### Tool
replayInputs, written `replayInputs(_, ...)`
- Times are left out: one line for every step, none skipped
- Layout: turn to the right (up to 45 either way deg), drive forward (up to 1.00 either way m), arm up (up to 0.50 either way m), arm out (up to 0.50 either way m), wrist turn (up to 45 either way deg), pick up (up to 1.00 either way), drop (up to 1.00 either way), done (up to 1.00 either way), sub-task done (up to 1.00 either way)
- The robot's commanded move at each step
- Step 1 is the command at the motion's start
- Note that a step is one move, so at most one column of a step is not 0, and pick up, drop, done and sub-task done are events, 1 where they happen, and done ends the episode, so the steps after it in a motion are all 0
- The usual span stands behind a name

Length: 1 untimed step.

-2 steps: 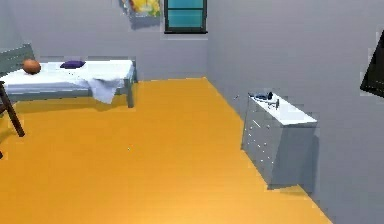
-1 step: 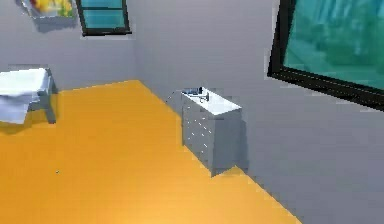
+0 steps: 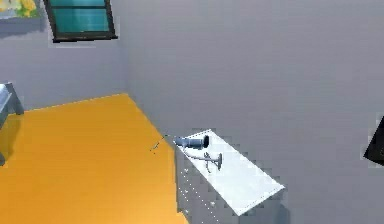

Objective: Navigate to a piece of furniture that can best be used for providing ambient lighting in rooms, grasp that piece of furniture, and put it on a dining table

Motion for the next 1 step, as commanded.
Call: replayInputs(-45.0,0.0,0.0,0.0,0.0,0.0,0.0,0.0,0.0)
